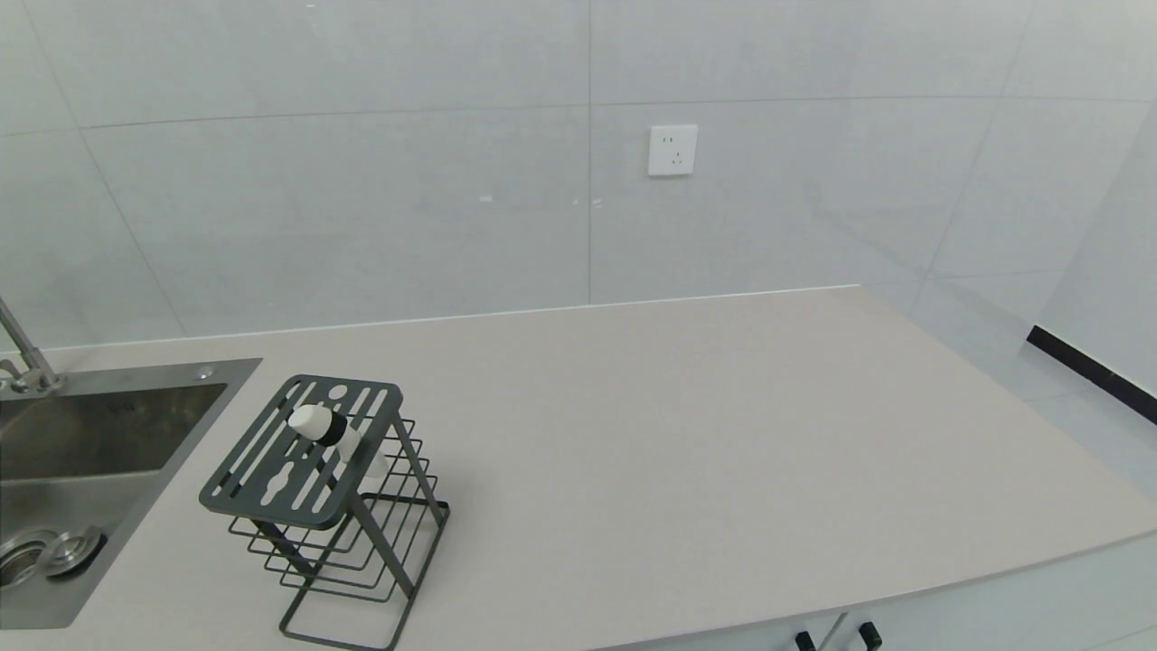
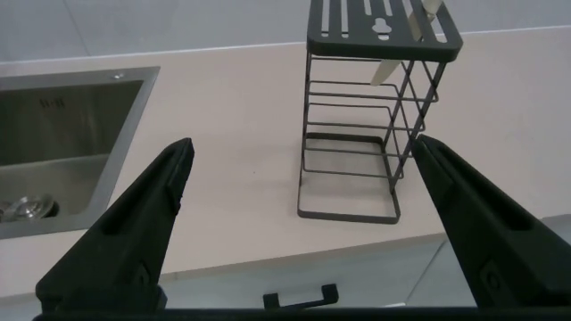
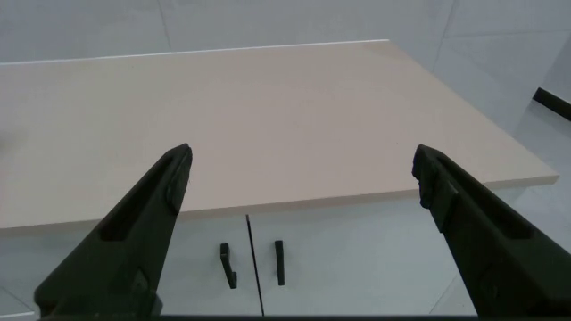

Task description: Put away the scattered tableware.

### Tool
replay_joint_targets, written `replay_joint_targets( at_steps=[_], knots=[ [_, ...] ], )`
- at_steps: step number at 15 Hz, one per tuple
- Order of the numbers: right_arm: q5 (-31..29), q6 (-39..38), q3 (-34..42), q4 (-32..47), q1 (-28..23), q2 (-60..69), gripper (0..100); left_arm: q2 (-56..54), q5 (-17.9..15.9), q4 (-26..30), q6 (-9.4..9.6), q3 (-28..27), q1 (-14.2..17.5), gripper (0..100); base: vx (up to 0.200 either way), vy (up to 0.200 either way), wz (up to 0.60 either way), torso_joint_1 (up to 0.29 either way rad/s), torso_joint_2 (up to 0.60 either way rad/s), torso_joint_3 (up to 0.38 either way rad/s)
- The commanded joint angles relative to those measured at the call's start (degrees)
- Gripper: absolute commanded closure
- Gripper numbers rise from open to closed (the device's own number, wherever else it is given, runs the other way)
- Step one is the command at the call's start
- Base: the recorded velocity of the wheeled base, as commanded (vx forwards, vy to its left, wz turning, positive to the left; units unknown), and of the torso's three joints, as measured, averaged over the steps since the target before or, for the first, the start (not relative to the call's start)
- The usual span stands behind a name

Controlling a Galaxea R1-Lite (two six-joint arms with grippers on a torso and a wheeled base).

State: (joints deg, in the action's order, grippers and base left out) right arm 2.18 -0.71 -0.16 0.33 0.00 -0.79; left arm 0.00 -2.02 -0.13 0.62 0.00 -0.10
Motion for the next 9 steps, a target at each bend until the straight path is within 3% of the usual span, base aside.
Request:
replay_joint_targets(
  at_steps=[1, 9],
  knots=[
    [0.0, 0.0, 0.0, 0.0, 0.0, -0.1, 0, 0.1, 0.0, 0.0, -0.01, 0.0, 0.0, 0, 0.000, 0.000, 0.00, 0.000, 0.00, 0.000],
    [0.0, 0.0, 0.0, 0.0, 0.0, -0.1, 0, 0.1, 0.0, 0.0, -0.01, 0.0, 0.0, 0, 0.000, 0.000, 0.00, 0.000, 0.00, 0.000]
  ],
)
